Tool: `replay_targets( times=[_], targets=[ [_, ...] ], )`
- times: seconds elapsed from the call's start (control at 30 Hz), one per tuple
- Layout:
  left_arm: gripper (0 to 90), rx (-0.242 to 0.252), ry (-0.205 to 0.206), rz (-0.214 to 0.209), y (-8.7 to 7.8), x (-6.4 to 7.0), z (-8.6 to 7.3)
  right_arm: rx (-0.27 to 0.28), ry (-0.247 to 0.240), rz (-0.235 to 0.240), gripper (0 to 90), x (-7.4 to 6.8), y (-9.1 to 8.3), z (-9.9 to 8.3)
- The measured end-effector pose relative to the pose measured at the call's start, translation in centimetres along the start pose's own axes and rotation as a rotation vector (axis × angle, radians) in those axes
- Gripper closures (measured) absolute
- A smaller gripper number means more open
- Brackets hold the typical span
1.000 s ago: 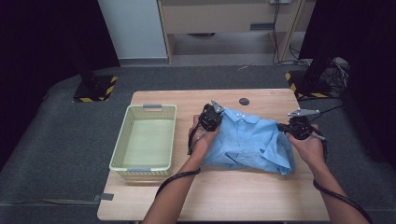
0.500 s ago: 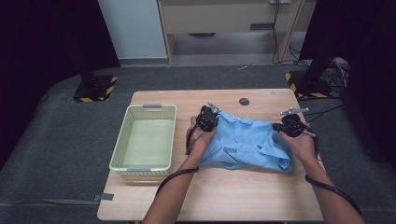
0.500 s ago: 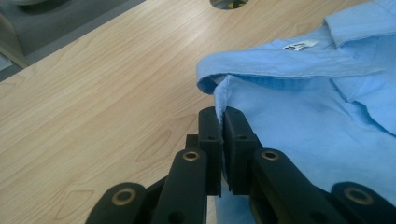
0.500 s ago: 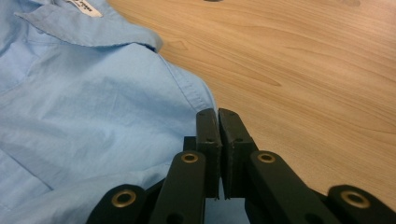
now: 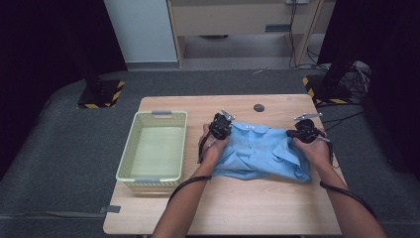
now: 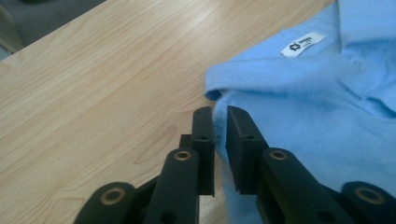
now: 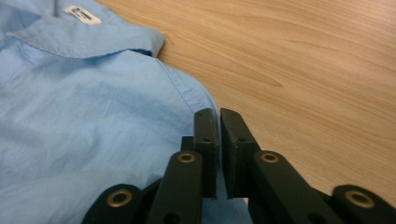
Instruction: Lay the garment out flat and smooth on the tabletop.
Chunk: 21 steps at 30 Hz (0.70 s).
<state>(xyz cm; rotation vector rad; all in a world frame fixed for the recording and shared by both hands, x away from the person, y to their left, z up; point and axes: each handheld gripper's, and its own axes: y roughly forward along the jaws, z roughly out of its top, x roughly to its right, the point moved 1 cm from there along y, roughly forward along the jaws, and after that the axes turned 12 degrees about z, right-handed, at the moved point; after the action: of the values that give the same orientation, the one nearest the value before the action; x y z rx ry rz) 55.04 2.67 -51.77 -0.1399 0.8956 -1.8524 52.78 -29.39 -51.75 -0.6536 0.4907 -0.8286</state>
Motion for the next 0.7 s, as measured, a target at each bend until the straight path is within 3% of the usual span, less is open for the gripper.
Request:
replay_targets(
  times=[0.13, 0.2, 0.33, 0.4, 0.5, 0.6, 0.7],
  targets=[
    [65.8, 0.010, 0.011, 0.042, -0.3, -0.1, 0.2, 0.022, 0.000, -0.015, 67.7, 0.0, -0.2, 0.2],
    [55.9, 0.013, -0.012, 0.041, -0.5, -0.1, 0.3, 0.039, 0.006, -0.019, 60.9, -0.1, -0.5, 0.4],
    [47.2, 0.021, -0.013, 0.046, -1.5, 0.1, 0.4, 0.067, 0.013, -0.002, 54.0, -0.7, -1.5, 0.7],
    [39.7, 0.017, -0.041, 0.054, -2.1, 0.3, 0.3, 0.072, 0.000, 0.005, 50.0, -1.2, -2.0, 0.7],
    [32.8, 0.015, -0.090, 0.027, -3.3, 0.6, 0.1, 0.078, -0.008, 0.021, 44.9, -2.2, -3.0, 0.7],
    [27.8, 0.028, -0.104, 0.015, -5.1, 1.0, -0.2, 0.094, -0.019, 0.031, 40.7, -3.3, -4.2, 0.5],
    [22.4, 0.029, -0.087, 0.000, -6.9, 1.6, -0.8, 0.110, -0.032, 0.050, 40.3, -4.5, -5.4, 0.2]
  ],
)
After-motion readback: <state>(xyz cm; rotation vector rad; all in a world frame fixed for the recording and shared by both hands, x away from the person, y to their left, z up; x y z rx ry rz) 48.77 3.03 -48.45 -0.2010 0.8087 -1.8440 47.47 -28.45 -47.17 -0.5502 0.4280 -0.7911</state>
